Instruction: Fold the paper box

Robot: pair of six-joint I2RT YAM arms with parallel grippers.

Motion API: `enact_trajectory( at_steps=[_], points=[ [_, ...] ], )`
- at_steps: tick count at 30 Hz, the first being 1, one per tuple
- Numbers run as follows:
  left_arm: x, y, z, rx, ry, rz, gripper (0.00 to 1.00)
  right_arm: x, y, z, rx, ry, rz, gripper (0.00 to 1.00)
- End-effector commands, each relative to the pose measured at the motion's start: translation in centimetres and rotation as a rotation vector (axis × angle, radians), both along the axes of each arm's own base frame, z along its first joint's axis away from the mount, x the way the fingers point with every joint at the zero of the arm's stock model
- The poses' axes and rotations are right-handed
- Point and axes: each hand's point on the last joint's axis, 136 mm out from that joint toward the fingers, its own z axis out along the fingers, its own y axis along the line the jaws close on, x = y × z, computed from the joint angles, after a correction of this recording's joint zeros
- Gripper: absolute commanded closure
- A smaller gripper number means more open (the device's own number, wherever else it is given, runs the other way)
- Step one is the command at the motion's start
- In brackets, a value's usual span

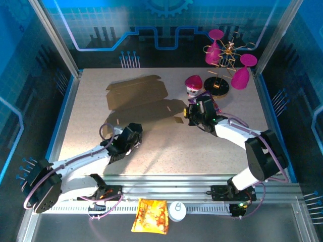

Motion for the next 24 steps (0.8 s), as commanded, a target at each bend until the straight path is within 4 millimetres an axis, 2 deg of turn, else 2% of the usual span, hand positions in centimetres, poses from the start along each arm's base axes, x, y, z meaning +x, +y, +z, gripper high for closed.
enact_trajectory(
  at_steps=[1,4,5,6,7,11,14,17,20,22,24],
  points=[
    [1.0,0.9,3.4,0.073,-0.096,0.003,0.79,-0.4,-0.4,1.3,0.015,0.019,-0.007,1.0],
    [1.3,1.2,4.8,0.085,-0.137,-0.005,0.99,-0.5,-0.5,2.8,-0.004,-0.027,0.03,0.68],
    [1.5,1.2,5.3,0.082,-0.154,-0.016,1.0,-0.8,-0.7,3.0,-0.016,-0.033,0.049,0.61],
    [1.9,1.2,6.0,0.077,-0.179,-0.024,1.0,-0.6,-0.6,4.8,-0.024,-0.071,0.075,0.53],
    [2.3,1.3,6.6,0.077,-0.199,-0.031,1.0,-0.8,-0.6,5.5,-0.038,-0.083,0.099,0.48],
    [3.7,1.7,11.2,0.122,-0.299,-0.053,1.0,-3.1,-1.9,9.3,-0.136,-0.152,0.189,0.31],
    [4.9,1.7,15.1,0.15,-0.374,-0.066,1.0,-4.8,-2.8,12.0,-0.214,-0.23,0.241,0.27],
    [6.1,1.5,18.9,0.174,-0.44,-0.072,1.0,-5.9,-2.8,13.4,-0.203,-0.272,0.285,0.28],
    [7.4,1.0,22.4,0.188,-0.509,-0.072,1.0,-6.6,-1.9,15.7,-0.191,-0.321,0.317,0.32],
    [8.3,0.4,23.9,0.18,-0.539,-0.073,1.0,-6.7,-0.9,18.1,-0.186,-0.364,0.335,0.33],
    [9.2,-0.2,25.2,0.17,-0.572,-0.076,1.0,-6.5,0.5,21.2,-0.177,-0.44,0.337,0.33]
  ],
)
